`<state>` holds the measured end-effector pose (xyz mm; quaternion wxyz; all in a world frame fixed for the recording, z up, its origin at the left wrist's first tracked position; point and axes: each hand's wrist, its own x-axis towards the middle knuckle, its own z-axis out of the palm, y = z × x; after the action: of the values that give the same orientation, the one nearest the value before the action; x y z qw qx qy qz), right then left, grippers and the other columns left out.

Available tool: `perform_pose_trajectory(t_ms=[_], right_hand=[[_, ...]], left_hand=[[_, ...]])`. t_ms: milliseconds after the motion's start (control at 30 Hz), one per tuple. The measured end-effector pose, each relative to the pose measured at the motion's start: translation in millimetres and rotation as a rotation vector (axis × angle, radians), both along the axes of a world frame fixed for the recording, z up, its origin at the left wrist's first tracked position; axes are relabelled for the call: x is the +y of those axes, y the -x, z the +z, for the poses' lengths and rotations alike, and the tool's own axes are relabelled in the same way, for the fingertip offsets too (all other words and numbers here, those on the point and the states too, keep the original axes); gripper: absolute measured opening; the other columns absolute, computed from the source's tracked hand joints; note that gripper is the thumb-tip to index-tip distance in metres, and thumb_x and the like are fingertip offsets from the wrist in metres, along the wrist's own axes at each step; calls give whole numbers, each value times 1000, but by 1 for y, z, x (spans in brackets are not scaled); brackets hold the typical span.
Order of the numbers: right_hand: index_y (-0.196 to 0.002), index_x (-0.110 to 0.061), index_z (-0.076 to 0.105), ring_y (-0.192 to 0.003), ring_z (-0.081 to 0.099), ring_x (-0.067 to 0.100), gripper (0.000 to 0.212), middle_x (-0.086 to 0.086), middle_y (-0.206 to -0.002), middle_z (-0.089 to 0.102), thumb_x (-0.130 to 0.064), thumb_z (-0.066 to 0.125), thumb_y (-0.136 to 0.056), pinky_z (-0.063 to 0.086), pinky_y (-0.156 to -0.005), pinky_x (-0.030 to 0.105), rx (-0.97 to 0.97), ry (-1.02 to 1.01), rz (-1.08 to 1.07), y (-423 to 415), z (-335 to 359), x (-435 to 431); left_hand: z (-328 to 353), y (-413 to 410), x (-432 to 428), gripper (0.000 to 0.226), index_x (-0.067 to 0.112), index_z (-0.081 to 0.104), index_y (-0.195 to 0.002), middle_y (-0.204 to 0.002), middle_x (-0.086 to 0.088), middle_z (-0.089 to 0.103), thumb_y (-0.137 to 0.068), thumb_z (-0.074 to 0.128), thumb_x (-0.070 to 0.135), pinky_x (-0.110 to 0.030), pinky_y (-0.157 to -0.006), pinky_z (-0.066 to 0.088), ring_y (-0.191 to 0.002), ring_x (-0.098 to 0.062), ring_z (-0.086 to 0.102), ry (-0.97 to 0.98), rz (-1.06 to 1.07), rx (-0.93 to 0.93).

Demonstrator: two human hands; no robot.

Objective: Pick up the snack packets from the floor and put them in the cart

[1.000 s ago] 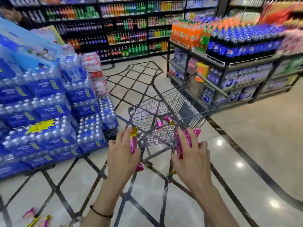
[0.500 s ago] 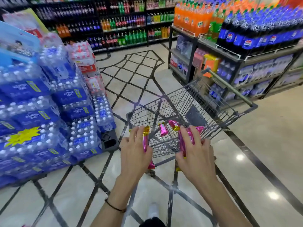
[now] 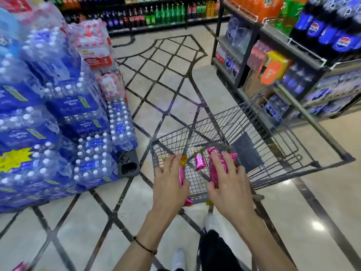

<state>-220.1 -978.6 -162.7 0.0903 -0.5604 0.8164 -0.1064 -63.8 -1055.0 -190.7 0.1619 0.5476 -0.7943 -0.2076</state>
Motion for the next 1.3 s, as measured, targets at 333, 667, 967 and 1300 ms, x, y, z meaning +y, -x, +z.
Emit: perform_pose_trajectory(t_ms=[333,667,967,1300], right_hand=[[-159,-29,17,-120,46,39,81,6,-165,20,-39,57,-89,48,-96,50,-74,-186,206,108,-75,-127],[-159,-27,16,-131,43,41,78,6,-165,16,-36,59,-94,47,-104,52,-102,-389,325,166,-202,-237],[-155,-31,18,-129,44,44,79,6,-162,15,-27,65,-92,47,-104,57,-112,-527,316,190,-363,-281],[-158,-30,14,-139,32,50,81,7,-167,10,-27,64,-94,34,-113,61,-58,-566,274,214,-479,-310]], left_hand=[[-72,92,-94,77,26,28,-155,-159,-1,33,-87,65,24,-45,-98,49,-124,-32,46,-149,160,-176],[-185,148,-162,75,25,21,-157,-161,-2,29,-92,59,23,-48,-100,52,-128,-38,43,-282,207,-290],[-346,161,-216,74,22,16,-157,-163,-8,23,-95,57,25,-52,-104,47,-134,-43,39,-417,162,-387],[-470,202,-262,77,22,17,-157,-160,-7,25,-93,60,23,-57,-109,41,-136,-48,38,-391,145,-401]])
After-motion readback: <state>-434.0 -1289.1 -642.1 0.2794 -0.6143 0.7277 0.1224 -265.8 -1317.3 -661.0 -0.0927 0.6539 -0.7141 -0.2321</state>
